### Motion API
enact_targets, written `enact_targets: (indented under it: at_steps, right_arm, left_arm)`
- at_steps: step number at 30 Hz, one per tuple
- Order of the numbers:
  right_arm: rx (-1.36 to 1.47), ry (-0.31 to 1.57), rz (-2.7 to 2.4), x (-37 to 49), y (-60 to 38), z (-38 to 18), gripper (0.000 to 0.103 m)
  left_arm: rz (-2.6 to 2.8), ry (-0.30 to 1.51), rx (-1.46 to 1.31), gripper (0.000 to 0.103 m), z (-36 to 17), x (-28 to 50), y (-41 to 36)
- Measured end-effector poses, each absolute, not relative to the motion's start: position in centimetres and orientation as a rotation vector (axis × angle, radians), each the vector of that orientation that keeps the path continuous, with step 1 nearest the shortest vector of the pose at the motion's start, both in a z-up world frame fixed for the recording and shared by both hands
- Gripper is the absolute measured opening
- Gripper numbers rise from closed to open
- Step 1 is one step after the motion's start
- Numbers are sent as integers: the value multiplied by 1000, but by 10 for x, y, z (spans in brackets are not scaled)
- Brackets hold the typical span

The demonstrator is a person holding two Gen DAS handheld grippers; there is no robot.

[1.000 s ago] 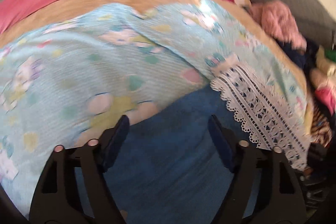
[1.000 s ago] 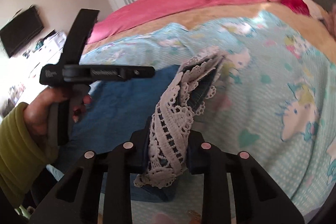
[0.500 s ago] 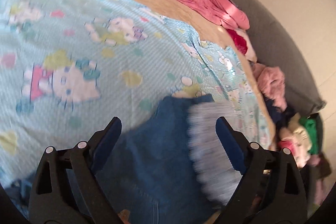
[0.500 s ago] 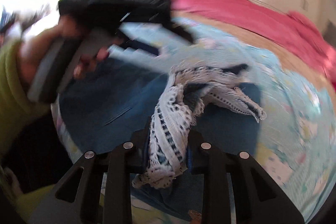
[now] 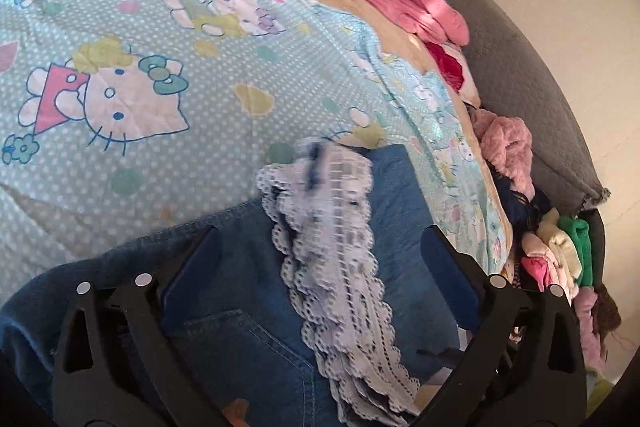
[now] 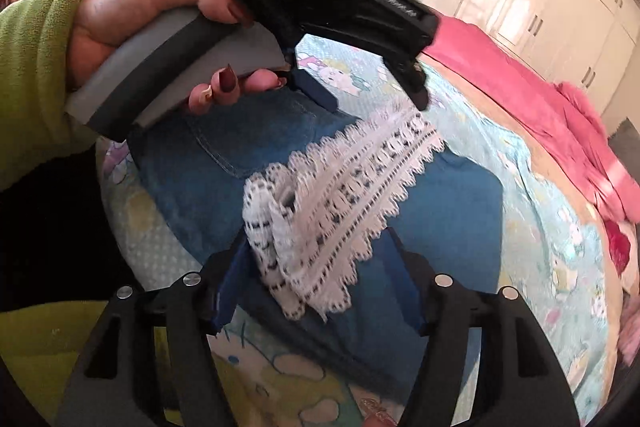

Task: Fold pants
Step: 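Lift the lace hem with the right tool while the left tool grasps it too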

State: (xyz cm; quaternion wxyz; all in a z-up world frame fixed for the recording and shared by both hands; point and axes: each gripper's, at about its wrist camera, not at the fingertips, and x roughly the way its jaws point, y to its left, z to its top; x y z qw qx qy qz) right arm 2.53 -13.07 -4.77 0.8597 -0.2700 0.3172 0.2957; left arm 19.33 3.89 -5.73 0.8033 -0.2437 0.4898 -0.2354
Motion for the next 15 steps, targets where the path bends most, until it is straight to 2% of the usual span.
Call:
enact_targets:
  at_steps: [5,6,8,9,10,11,13,14,15]
  right_arm:
    - [-446,705,637,19,-136,-44,64]
    - [-435,712,642,16,-131,-42,62]
    - [-417,719,663,18,-129,-42,48]
    - [-415,719,675,18,-127,-41,36]
    - [-417,718,693,17,-126,-41,30]
    - [-422,718,702,18,-129,-41,20]
    - [-430,718,712,18,-130,-41,16]
    - [-431,712,716,18,-132,-39,15]
    - [-434,705,719,17,-134,-37,15]
  left_arm:
    - [-464,1088,-544,93,-66,211,37]
    - [-454,1094,-534,93,-66,214,35]
    - [-432,1105,-508,92,-66,220,29]
    - [-421,1108,-489,89,-66,222,25]
    - [-420,1110,-480,78,-66,224,23]
    - [-422,1114,-483,72,-67,226,20]
    - [-414,1117,-479,53,-70,229,17]
    - [-408,1115,-467,50,-70,230,15]
    - [-400,1109,-443,40,-69,229,13]
